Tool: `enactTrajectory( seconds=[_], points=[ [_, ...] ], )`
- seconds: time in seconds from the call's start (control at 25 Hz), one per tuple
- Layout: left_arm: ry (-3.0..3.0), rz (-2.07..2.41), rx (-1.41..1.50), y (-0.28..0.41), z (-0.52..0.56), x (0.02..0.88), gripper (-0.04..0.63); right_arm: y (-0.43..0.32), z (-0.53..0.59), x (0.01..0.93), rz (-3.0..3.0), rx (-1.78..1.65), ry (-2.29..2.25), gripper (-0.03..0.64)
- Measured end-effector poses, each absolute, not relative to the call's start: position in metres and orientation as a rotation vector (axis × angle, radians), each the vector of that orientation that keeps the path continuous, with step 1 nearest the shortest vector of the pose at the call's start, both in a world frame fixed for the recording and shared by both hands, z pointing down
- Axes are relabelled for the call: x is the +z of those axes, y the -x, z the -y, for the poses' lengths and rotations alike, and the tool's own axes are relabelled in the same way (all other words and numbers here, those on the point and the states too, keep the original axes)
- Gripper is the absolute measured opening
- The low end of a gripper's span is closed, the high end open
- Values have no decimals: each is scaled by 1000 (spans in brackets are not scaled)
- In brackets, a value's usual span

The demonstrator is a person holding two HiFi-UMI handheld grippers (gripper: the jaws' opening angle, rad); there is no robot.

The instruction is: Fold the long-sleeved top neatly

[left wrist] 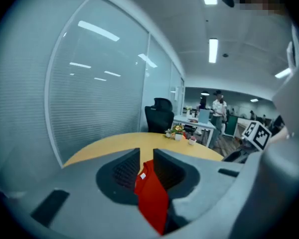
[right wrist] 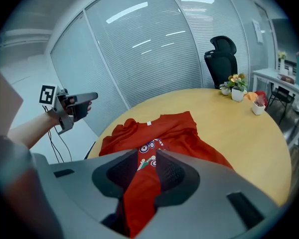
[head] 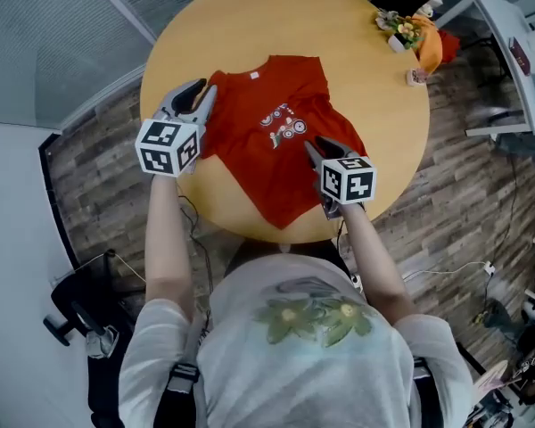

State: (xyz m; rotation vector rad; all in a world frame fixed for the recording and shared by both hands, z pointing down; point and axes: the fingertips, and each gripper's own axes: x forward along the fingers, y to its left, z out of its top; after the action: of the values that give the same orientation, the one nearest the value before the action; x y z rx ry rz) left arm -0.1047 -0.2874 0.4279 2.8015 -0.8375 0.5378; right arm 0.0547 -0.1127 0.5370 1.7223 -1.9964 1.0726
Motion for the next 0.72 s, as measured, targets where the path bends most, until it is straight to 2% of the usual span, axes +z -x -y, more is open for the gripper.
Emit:
enactTrajectory(
  seconds=[0.16, 0.4, 0.72],
  points=[
    [-2521, 1030, 557, 109, 303, 476, 91, -66, 120, 543, 1999, 1095, -1695, 123],
    [-2202, 1190, 685, 97, 321, 532, 214, -82, 136, 554, 2003, 1123, -1639, 123],
    [-2049, 1258, 958, 78, 356, 587, 213, -79, 154, 572, 2020, 1151, -1529, 123]
  ],
)
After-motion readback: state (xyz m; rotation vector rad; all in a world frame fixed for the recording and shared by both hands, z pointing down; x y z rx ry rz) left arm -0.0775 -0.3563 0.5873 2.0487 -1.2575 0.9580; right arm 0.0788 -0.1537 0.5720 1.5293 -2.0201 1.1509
